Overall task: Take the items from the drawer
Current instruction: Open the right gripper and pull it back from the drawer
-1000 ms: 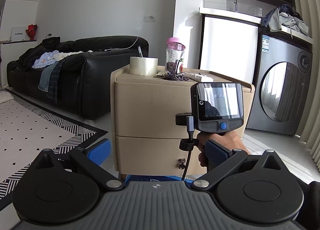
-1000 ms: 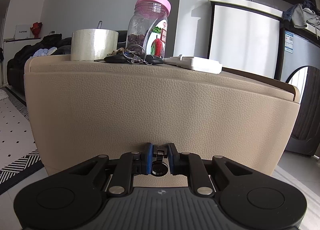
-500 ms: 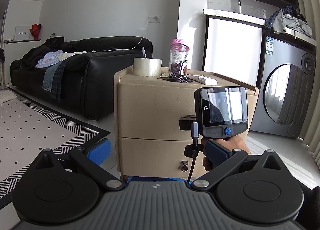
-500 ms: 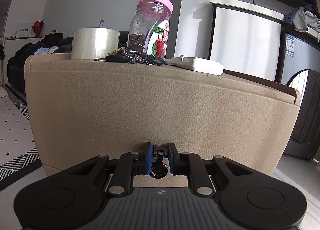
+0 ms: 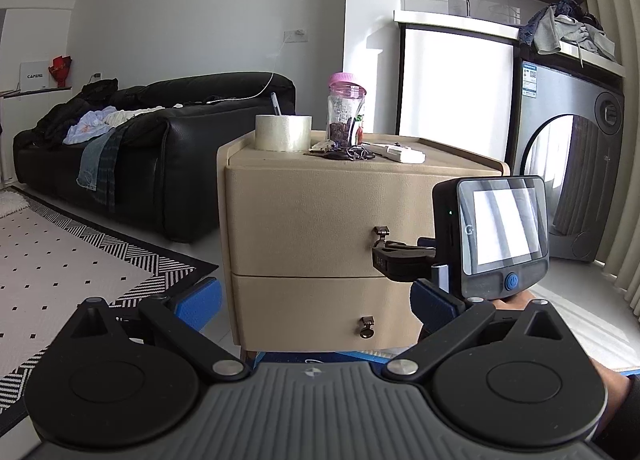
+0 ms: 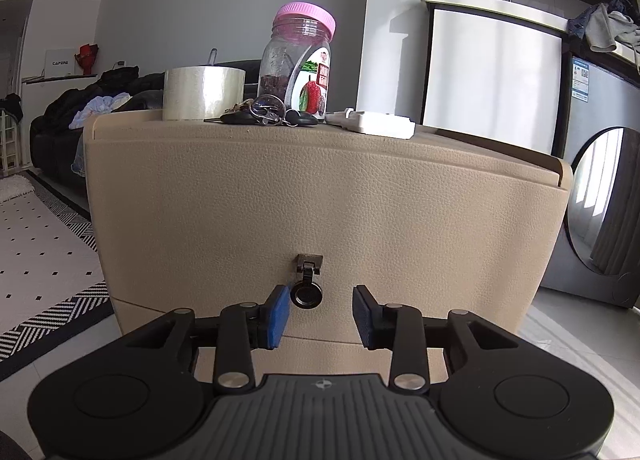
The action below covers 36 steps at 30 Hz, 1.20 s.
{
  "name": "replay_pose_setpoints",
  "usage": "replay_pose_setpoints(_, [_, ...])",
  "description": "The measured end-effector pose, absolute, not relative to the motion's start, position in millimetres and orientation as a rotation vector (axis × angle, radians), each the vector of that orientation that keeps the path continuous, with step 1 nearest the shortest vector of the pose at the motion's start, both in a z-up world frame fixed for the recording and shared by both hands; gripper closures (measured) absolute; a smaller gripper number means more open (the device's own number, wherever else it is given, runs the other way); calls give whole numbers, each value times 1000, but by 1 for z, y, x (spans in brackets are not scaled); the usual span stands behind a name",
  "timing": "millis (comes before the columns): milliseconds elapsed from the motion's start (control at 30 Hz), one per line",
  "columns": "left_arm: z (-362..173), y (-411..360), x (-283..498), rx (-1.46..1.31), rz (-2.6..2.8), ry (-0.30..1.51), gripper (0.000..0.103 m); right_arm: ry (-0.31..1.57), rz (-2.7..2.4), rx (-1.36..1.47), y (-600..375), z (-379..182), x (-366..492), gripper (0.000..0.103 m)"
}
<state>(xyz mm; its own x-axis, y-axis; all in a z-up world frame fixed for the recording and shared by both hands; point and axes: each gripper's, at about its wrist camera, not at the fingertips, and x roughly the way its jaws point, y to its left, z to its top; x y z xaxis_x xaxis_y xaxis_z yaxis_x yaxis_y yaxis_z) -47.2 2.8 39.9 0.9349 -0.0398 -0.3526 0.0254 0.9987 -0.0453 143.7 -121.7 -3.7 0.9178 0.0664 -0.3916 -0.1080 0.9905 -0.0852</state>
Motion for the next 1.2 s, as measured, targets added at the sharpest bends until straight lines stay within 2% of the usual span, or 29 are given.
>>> replay_pose_setpoints(133, [39,-1,-47,-38,-40,361,0,394,85,-96,-132,-1,129,64])
replay_pose_setpoints(267, [38,-4,-47,-24,-40,344,0,394,69,-94,-147,2,118,57])
replay_pose_setpoints(667, [34,-4,-37,-38,-47,354,0,351,38,-56,-188,21,57,55])
replay_pose_setpoints(933, [34,-6,-33,-47,-63,359,0,318,32,-43,-197,34,24,50])
replay_pose_setpoints(1067, [33,-6,-30,-51,-71,368,0,312,52,-50,-196,36,8,44])
replay_pose_setpoints(1200, [32,-6,-31,-50,-72,370,0,308,67,-48,-195,37,-4,44])
